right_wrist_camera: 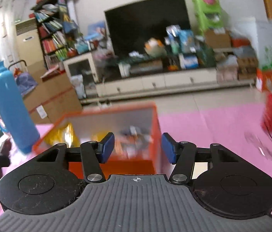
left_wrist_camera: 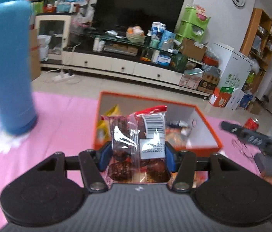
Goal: Organize snacks
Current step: 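Carry both held packets over the orange box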
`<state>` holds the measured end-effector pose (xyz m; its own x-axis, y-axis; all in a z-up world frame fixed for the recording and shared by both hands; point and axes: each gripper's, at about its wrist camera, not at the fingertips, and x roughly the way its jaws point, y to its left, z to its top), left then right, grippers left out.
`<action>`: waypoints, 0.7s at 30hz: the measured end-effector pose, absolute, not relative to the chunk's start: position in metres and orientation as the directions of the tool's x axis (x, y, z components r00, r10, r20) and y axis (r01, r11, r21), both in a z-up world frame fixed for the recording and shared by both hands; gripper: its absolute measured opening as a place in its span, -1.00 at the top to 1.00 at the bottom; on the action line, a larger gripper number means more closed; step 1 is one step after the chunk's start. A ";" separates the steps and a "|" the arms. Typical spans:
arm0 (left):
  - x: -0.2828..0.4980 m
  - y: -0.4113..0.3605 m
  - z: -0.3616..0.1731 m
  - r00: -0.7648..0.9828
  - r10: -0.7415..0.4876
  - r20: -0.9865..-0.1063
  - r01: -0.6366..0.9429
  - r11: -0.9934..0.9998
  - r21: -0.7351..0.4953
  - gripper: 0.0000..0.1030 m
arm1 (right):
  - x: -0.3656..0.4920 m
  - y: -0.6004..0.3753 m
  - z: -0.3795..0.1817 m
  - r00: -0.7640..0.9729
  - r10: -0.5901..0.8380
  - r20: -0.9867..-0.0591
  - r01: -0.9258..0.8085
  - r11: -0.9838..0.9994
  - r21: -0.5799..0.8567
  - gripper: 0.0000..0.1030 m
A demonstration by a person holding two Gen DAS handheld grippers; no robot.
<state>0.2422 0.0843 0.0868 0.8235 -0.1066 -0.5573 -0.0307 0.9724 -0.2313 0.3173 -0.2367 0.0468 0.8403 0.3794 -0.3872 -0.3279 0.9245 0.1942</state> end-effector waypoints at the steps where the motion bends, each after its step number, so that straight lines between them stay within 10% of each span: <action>1: 0.257 0.079 0.084 0.814 -0.099 -0.572 -0.032 0.976 -0.214 -0.05 | 0.331 -0.228 0.046 0.839 0.383 -0.387 -0.339 0.923 0.181 0.09; 6: 0.268 0.059 0.073 0.814 -0.143 -0.564 0.051 0.983 -0.175 -0.05 | 0.352 -0.230 0.036 0.798 0.415 -0.437 -0.355 0.910 0.216 0.00; 9: 0.243 0.049 0.062 0.797 -0.210 -0.567 0.104 0.972 -0.213 -0.05 | 0.330 -0.246 0.037 0.832 0.358 -0.424 -0.338 0.933 0.124 -0.88; 21: 0.171 0.042 -0.005 0.650 -0.287 -0.703 0.107 0.951 -0.290 -0.05 | 0.314 -0.242 -0.038 0.689 0.281 -0.668 -0.331 0.942 0.055 -0.76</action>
<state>0.1706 0.0417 -0.0050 0.6505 -0.2872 -0.7031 0.1066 0.9511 -0.2899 0.3138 -0.2425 -0.0379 0.6894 0.2810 -0.6676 -0.3310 0.9420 0.0547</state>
